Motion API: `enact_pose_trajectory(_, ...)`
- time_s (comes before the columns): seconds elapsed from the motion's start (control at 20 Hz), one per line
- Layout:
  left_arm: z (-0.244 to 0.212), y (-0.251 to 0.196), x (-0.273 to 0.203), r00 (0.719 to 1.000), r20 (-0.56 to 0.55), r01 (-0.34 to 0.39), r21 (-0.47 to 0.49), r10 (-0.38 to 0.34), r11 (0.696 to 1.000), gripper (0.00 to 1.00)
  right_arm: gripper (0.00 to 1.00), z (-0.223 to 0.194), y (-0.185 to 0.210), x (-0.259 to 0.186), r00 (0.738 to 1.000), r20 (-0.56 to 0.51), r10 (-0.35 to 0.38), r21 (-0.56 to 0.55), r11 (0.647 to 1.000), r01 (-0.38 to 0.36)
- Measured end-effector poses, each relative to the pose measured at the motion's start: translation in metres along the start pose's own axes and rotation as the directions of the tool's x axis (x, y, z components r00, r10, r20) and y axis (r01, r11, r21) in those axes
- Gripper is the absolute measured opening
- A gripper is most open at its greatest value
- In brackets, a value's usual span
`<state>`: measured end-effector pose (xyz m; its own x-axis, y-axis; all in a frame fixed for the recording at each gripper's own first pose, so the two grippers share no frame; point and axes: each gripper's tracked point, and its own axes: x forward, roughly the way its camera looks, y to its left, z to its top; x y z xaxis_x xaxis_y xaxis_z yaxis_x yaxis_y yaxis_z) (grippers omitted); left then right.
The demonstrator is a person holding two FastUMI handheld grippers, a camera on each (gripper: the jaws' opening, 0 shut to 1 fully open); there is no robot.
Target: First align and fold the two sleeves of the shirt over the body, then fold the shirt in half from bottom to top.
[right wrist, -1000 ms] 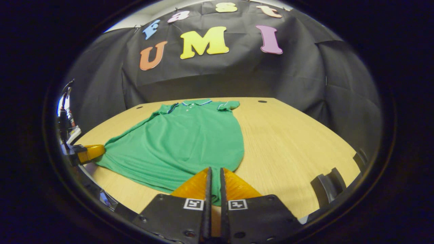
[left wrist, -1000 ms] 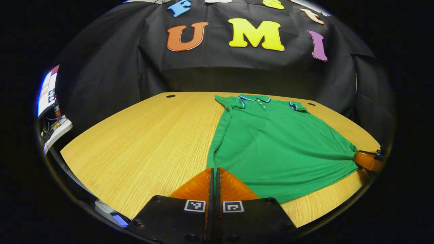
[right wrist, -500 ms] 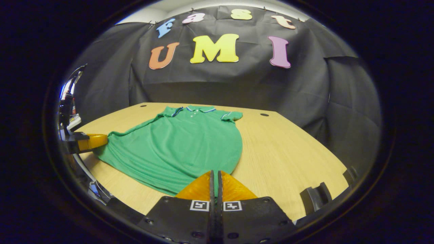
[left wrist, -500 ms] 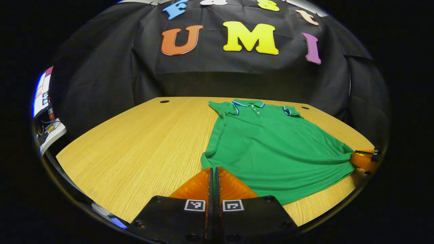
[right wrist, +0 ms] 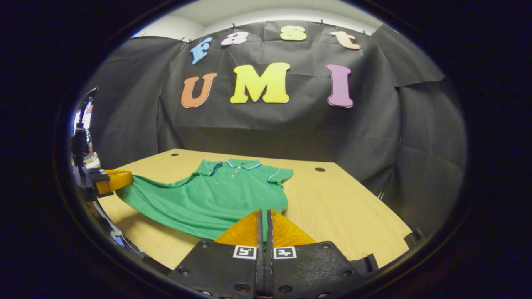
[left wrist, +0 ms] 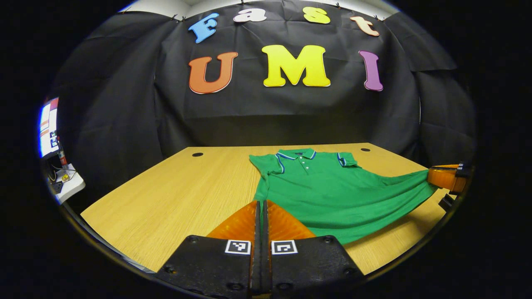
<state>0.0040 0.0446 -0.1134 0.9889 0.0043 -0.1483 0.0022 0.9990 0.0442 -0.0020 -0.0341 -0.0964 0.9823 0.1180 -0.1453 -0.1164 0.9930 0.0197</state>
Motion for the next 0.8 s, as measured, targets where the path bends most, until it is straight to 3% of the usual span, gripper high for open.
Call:
enact_pose_trajectory(0.35,0.047,0.018,0.054,0.999,0.032,0.014,-0.048,-0.013,0.999,0.06,0.00,0.042,0.001,0.053,1.000,0.029,0.009,0.003,1.000,-0.009)
enact_pose_trajectory(0.8,0.118,0.025,0.166,0.994,0.105,0.015,-0.053,-0.009,0.998,0.05,0.00,0.144,-0.001,0.160,0.990,0.135,-0.046,0.038,0.998,0.041)
